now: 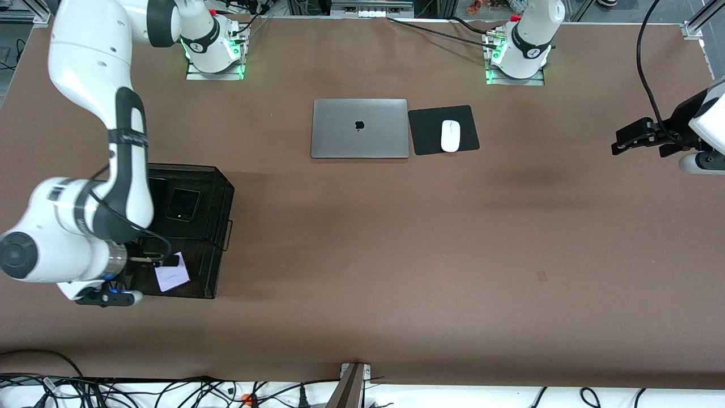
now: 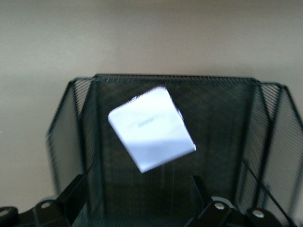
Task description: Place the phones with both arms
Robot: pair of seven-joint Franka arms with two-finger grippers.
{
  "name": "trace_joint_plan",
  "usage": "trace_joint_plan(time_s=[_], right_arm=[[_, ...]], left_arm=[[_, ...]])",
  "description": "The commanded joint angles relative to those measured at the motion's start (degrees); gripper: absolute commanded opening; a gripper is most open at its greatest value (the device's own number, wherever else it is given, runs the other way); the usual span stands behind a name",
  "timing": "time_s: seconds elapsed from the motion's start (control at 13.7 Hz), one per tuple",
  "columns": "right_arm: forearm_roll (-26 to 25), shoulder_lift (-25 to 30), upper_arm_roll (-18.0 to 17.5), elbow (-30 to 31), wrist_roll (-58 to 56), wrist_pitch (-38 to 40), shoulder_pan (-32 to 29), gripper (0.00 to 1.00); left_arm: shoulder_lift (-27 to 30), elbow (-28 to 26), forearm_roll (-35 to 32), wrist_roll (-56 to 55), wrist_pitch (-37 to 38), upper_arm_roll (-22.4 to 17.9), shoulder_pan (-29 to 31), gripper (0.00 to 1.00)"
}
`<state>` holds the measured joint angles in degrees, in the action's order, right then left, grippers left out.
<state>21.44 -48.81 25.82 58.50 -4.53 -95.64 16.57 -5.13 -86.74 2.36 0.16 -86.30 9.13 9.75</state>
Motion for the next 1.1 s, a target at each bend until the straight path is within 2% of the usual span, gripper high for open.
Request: trace_joint_plan(time_s=[0.0, 0.15, 0.29, 0.37, 0.59, 0.66, 1.02], right_arm=[[-0.1, 8.3, -0.1, 0.8, 3.2, 8.3, 1.4, 0.96], [-1.4, 12.9, 0.0, 1.4, 8.3, 13.7, 3.6, 0.96], [-8.2, 19.1, -0.1, 6.7, 9.4, 14.4, 8.0, 0.96], [-11.1, 23.9, -0.1, 13.0, 9.4, 12.3, 9.6, 0.96], [-15.6, 37.4, -0.8, 32.7, 8.7, -0.7, 10.9, 0.96], [-17.3, 39.6, -1.1, 35.8, 8.7, -3.5, 10.9, 0.99], [-17.7, 39.1, -1.7, 34.6, 8.5, -3.5, 8.2, 1.0]], left_arm=[[0.3, 0.1, 0.9, 0.3, 0.1, -0.2, 0.1, 1.0], [0.4, 0.1, 0.9, 0.3, 0.1, -0.1, 0.1, 1.0], [0.4, 0.1, 0.9, 0.2, 0.1, -0.2, 0.2, 1.0], [0.4, 0.1, 0.9, 0.3, 0.0, -0.2, 0.2, 1.0], [0.4, 0.2, 0.8, 0.3, 0.0, -0.3, 0.9, 1.0], [0.4, 0.3, 0.7, 0.3, 0.0, -0.3, 1.1, 1.0], [0.5, 0.3, 0.8, -0.3, 0.1, 0.6, 0.9, 1.0]])
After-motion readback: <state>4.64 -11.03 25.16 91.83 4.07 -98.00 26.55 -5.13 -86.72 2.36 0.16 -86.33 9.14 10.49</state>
